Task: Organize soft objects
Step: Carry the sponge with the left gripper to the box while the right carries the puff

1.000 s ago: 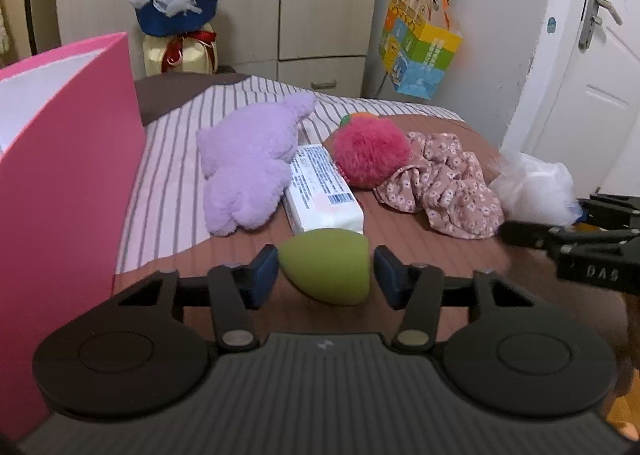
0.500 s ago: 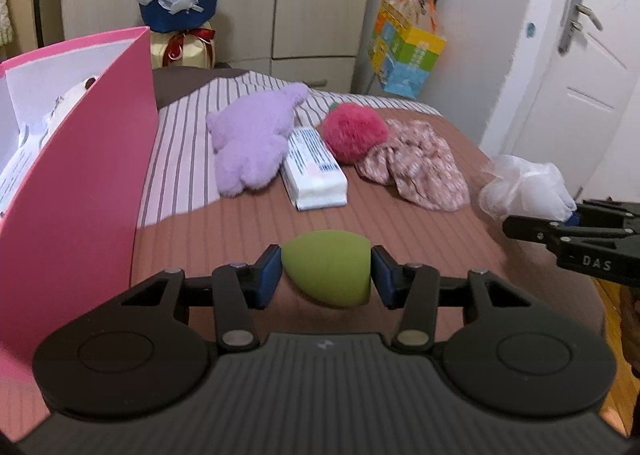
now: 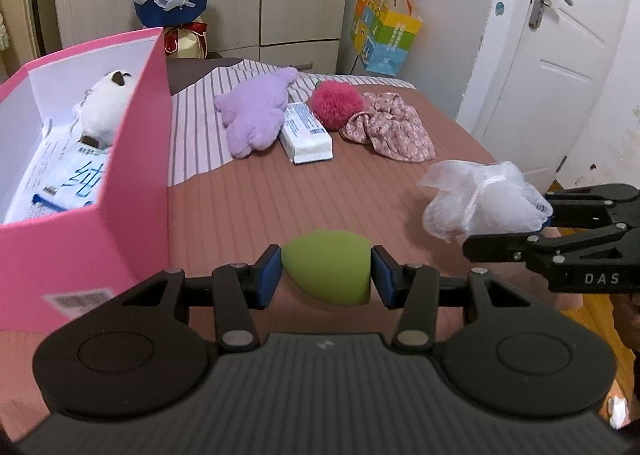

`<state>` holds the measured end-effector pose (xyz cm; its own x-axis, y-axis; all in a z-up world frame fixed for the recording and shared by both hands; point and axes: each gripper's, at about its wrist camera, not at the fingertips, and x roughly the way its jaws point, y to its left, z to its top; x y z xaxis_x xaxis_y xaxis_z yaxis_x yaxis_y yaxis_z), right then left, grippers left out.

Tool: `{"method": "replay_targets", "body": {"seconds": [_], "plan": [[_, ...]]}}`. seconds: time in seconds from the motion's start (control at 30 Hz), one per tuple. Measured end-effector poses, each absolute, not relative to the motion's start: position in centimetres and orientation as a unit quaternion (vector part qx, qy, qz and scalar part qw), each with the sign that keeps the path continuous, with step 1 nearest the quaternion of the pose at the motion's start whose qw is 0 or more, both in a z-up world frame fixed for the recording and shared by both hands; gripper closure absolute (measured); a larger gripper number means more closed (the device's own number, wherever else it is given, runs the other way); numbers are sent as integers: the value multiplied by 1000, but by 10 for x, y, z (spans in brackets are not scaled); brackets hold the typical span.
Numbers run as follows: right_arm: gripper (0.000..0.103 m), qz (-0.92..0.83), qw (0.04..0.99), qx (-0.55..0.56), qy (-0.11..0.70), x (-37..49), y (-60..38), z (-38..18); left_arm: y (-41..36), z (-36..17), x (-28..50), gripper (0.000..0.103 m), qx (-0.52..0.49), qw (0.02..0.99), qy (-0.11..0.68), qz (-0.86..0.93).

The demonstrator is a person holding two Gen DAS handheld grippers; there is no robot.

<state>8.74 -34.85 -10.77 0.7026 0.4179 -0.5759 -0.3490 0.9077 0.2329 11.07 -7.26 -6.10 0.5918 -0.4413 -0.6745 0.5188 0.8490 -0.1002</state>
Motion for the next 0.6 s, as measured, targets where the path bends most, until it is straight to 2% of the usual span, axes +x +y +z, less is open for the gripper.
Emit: {"method": "replay_targets", "body": {"seconds": [0.6], "plan": [[67,325,877,7,353,55,-260,-51,11,-4,61,56,29,874,397,-279]]}}
